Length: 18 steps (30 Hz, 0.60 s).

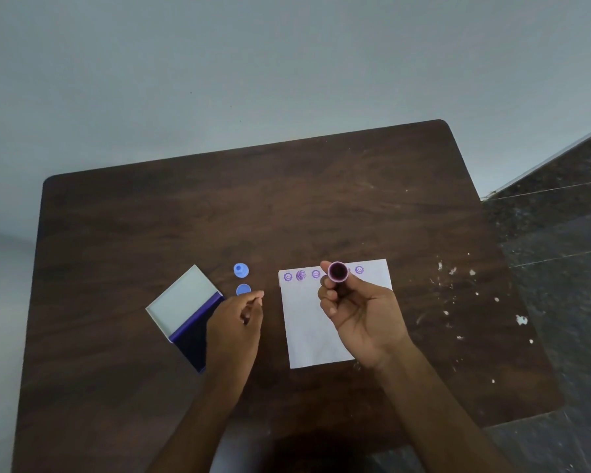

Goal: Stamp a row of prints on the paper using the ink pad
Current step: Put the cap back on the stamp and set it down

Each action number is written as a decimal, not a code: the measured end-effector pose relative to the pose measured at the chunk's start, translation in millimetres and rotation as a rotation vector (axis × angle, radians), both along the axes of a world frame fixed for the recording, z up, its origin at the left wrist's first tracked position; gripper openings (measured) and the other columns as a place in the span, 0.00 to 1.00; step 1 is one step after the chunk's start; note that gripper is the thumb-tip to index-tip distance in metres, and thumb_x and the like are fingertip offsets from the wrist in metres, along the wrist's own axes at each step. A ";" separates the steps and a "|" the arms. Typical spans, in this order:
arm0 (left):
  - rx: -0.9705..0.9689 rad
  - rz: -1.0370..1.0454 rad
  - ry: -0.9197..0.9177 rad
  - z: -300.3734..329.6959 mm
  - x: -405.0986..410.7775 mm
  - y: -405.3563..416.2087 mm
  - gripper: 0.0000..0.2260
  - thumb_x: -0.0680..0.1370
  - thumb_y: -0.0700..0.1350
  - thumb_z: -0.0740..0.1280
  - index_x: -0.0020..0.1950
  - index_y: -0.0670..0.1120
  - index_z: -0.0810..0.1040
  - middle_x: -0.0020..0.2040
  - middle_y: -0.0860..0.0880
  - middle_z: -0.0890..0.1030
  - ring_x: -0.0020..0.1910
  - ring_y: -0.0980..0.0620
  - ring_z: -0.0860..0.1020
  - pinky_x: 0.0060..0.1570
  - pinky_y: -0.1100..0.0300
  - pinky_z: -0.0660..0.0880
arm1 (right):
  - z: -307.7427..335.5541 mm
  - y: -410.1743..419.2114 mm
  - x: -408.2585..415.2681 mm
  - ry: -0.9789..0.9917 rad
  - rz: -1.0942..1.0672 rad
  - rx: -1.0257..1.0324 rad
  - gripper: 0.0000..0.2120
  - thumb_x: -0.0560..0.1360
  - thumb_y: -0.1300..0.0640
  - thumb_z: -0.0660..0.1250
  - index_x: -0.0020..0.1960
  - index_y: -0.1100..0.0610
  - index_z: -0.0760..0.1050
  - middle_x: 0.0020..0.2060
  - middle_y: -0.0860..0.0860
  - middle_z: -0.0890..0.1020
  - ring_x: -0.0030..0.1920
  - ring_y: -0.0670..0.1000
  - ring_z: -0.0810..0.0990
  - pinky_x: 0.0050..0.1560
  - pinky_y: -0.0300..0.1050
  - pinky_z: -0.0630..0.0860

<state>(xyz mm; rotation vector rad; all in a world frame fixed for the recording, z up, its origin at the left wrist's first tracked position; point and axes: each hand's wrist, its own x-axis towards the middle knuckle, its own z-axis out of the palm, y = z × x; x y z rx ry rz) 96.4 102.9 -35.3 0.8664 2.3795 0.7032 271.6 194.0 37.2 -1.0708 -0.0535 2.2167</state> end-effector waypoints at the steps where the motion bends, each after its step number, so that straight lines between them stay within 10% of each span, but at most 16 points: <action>1: -0.022 0.005 0.021 -1.5 -4.0 -0.6 0.07 0.78 0.48 0.68 0.53 0.47 0.82 0.46 0.52 0.83 0.39 0.59 0.76 0.40 0.69 0.69 | -0.3 -0.4 -0.8 0.000 -0.004 -0.005 0.15 0.79 0.60 0.62 0.61 0.67 0.77 0.41 0.59 0.80 0.36 0.51 0.76 0.37 0.42 0.77; 18: 0.018 -0.133 0.356 -16.3 -31.4 13.8 0.14 0.72 0.57 0.72 0.49 0.48 0.79 0.43 0.50 0.83 0.40 0.56 0.74 0.39 0.62 0.71 | 4.0 -17.1 -17.6 -0.037 -0.005 -0.033 0.15 0.78 0.60 0.62 0.60 0.67 0.78 0.40 0.60 0.79 0.36 0.51 0.76 0.38 0.43 0.78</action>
